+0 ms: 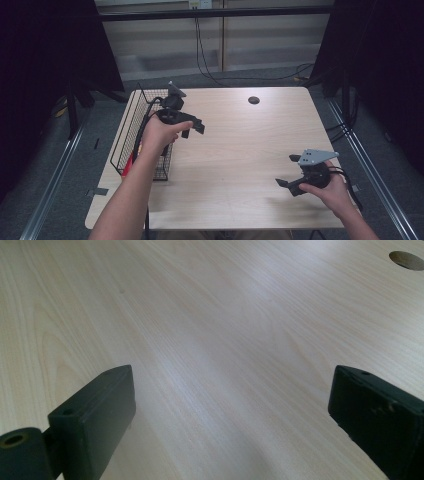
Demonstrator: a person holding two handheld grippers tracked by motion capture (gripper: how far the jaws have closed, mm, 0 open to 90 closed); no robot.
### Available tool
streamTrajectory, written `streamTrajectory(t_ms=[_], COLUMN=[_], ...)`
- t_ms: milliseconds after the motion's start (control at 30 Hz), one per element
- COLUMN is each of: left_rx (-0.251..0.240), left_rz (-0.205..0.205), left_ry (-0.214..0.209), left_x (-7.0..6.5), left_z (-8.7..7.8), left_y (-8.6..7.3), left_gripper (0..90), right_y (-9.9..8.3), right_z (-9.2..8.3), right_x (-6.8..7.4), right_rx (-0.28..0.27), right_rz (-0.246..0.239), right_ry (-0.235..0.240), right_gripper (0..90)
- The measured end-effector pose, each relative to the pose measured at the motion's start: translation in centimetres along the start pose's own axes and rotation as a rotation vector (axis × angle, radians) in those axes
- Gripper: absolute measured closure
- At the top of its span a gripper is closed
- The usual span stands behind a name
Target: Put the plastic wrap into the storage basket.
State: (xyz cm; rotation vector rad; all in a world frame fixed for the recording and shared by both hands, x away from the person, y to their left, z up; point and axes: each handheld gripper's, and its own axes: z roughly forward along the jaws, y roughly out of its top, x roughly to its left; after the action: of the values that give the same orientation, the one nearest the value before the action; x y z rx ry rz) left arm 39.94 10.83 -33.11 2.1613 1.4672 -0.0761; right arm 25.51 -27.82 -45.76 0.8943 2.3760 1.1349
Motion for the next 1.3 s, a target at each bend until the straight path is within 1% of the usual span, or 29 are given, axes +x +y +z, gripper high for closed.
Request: streamTrajectory(t_ms=[33,67,167,233,267,300,433,533,567,633,667,700,733,900,933,1000,1067,1133,1267,1300], left_rx=[-0.004,0.005,-0.006,-0.003,-0.006,-0.006,0.002,-0.006,-0.004,-0.006,0.0,-0.006,-0.005,-0.002,-0.006,-0.01,-0.012,-0.008,-0.021,-0.017], left_rz=[0.01,0.022,0.022,0.029,0.039,0.039,0.058,0.055,0.068,0.067,0.08,0.066,0.08,0.086,0.081,0.084,0.085,0.095,0.101,0.105], left_ry=[-0.007,-0.011,-0.021,-0.022,-0.022,-0.022,-0.033,-0.035,-0.04,-0.039,-0.047,-0.051,-0.054,-0.062,-0.071,-0.067,-0.071,-0.076,-0.082,-0.087], left_x=[-0.1,-0.3,-0.5,-0.6,-0.8,-0.8,-1.0,-1.2,-1.1,-1.2,-1.2,-1.3,-1.3,-1.4,-1.3,-1.3,-1.4,-1.4,-1.6,-1.6], left_z=[0.1,0.2,0.5,0.6,0.8,0.8,1.1,1.5,1.6,1.8,1.9,2.1,2.4,3.0,3.3,3.6,3.7,3.9,4.5,4.8], left_y=[0.0,-0.1,-0.2,-0.3,-0.4,-0.4,-0.6,-0.9,-0.9,-1.1,-1.2,-1.3,-1.5,-2.0,-2.2,-2.4,-2.5,-2.7,-3.2,-3.5], left_gripper=[11.4,11.1,11.0,11.0,10.9,11.0,10.8,10.8,10.7,10.8,10.8,10.8,10.8,10.8,10.8,10.8,10.8,10.7,10.1,10.0], right_y=[0.0,0.0,0.0,0.0,0.0,0.0,0.0,-0.1,-0.1,-0.1,-0.1,-0.1,-0.1,-0.3,-0.3,-0.3,-0.3,-0.3,-0.4,-0.5], right_z=[0.0,0.0,0.0,0.0,0.0,0.0,0.1,0.2,0.2,0.2,0.3,0.3,0.3,0.4,0.4,0.4,0.5,0.5,0.7,0.7], right_x=[0.0,0.0,0.1,0.0,0.1,0.1,0.1,0.1,0.1,0.1,0.1,0.0,0.0,-0.1,-0.1,-0.1,-0.1,-0.1,0.0,0.0], right_rx=[0.001,0.001,0.001,0.001,0.002,0.002,0.009,0.011,0.012,0.016,0.017,0.017,0.017,0.009,0.015,0.013,0.015,0.017,0.024,0.026], right_rz=[0.001,0.002,0.003,0.002,0.005,0.005,0.001,-0.001,0.0,0.004,0.002,-0.002,0.0,0.013,0.015,0.016,0.014,0.013,0.013,0.012], right_ry=[0.0,-0.001,-0.001,0.0,-0.001,-0.001,0.004,0.001,0.002,0.003,0.003,0.004,0.005,0.01,0.008,0.012,0.005,0.007,0.005,0.007], right_gripper=[4.7,4.7,4.7,4.7,4.7,4.7,4.7,4.7,4.7,4.7,4.7,4.7,4.7,4.7,4.7,4.7,4.7,4.7,4.6,4.6])
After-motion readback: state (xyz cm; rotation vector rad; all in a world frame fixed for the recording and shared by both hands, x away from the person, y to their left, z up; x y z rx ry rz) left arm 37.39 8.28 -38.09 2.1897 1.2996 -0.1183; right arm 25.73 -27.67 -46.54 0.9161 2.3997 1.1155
